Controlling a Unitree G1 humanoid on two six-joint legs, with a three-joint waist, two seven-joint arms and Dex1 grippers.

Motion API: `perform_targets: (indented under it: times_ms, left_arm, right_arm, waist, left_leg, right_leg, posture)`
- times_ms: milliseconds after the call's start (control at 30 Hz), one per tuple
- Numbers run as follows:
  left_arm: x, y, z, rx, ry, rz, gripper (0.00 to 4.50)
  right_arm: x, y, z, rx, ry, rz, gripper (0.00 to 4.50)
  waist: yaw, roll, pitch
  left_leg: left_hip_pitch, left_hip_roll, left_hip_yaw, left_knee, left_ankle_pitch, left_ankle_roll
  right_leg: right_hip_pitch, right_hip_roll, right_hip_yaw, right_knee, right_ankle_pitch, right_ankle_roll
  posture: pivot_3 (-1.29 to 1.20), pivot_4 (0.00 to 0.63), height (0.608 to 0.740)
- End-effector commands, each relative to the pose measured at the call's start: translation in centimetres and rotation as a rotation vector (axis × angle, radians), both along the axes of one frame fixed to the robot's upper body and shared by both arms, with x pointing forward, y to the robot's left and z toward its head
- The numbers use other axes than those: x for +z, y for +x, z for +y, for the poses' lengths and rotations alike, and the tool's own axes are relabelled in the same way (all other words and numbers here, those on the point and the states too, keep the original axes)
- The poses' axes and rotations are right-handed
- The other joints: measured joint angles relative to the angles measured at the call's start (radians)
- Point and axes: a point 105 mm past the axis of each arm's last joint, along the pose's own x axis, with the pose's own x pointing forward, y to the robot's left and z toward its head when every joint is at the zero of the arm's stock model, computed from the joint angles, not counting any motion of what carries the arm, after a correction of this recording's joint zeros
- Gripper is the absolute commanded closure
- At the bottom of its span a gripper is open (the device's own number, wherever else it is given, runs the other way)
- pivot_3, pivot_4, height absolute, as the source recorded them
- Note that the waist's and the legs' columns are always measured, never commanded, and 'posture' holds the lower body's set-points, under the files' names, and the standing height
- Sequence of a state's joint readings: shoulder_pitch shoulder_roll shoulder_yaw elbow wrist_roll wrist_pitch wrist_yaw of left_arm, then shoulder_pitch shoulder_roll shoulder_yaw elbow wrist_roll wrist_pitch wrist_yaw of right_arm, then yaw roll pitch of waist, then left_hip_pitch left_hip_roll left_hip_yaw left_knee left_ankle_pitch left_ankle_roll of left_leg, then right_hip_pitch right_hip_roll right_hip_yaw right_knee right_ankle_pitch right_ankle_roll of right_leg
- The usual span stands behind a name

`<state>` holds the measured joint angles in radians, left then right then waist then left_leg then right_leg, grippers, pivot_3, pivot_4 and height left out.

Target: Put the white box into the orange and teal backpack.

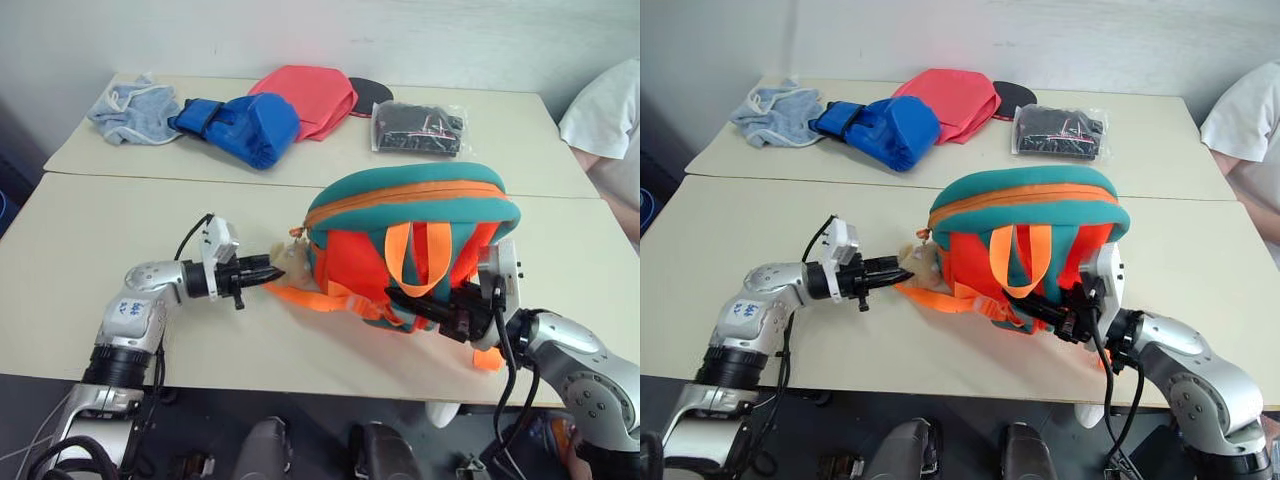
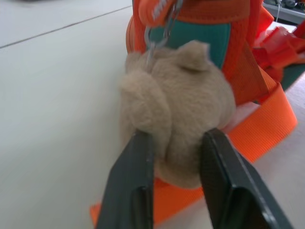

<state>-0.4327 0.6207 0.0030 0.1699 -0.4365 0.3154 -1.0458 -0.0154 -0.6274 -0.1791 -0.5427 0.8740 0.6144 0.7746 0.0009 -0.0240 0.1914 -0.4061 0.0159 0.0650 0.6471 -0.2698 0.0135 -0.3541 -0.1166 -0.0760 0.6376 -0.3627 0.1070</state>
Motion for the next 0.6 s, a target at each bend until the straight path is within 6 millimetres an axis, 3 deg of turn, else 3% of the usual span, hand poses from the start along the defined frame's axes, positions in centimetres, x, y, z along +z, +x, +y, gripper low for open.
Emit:
perform_targets:
  times_ms: [33, 100, 167, 233, 433, 600]
  left_arm:
    - [2.0, -0.4, 3.0, 0.060, 0.031, -0.082, 2.08]
    - [2.6, -1.2, 5.5, 0.094, 0.058, -0.083, 1.53]
    - [2.7, -2.9, 8.5, 0.112, 0.169, -0.121, 0.97]
    - [2.3, -4.1, 10.0, 0.121, 0.242, -0.151, 0.36]
    - [-0.4, -8.0, 11.2, 0.133, 0.346, -0.160, 0.33]
    - [-0.5, -8.2, 10.8, 0.198, 0.299, -0.176, 0.33]
  right_arm:
    - [1.8, -0.7, -1.4, -0.045, -0.014, -0.118, 1.94]
    - [1.9, -1.2, -3.5, -0.109, -0.073, -0.162, 1.34]
    - [1.3, -1.8, -7.7, -0.208, -0.217, -0.198, 0.72]
    - [0.4, -2.5, -10.7, -0.244, -0.345, -0.211, 0.06]
    - [-2.5, -3.1, -17.2, -0.237, -0.608, -0.235, 0.02]
    - [-3.7, -1.8, -17.6, -0.200, -0.613, -0.267, 0.02]
  waist:
    - [-0.003, 0.000, 0.000]
    - [-0.003, 0.000, 0.000]
    - [-0.003, 0.000, 0.000]
    - [-0.002, 0.000, 0.000]
    - [-0.004, 0.004, 0.002]
    - [-0.005, 0.006, 0.003]
  left_leg:
    - [0.000, 0.000, 0.000, 0.000, 0.000, 0.000]
    - [0.000, 0.001, 0.000, 0.000, 0.000, 0.000]
    - [0.000, 0.000, 0.000, -0.001, -0.001, 0.000]
    - [0.000, 0.000, 0.001, -0.003, -0.001, 0.000]
    - [0.006, 0.000, 0.002, -0.002, -0.009, 0.010]
    - [0.013, 0.002, 0.002, -0.003, -0.012, 0.007]
  right_leg:
    - [0.000, 0.000, 0.000, 0.000, 0.000, 0.000]
    - [-0.001, 0.000, 0.000, 0.000, 0.000, 0.000]
    - [-0.001, 0.000, 0.000, -0.001, 0.000, 0.000]
    - [-0.001, 0.000, 0.001, -0.001, 0.000, 0.000]
    - [0.008, -0.002, 0.001, -0.010, 0.001, 0.000]
    - [0.013, -0.002, 0.002, -0.011, 0.000, -0.001]
  posture:
    - [0.00, 0.150, 0.740]
    - [0.00, 0.150, 0.740]
    - [0.00, 0.150, 0.740]
    - [0.00, 0.150, 0.740]
    - [0.00, 0.150, 0.740]
    - [0.00, 0.150, 0.740]
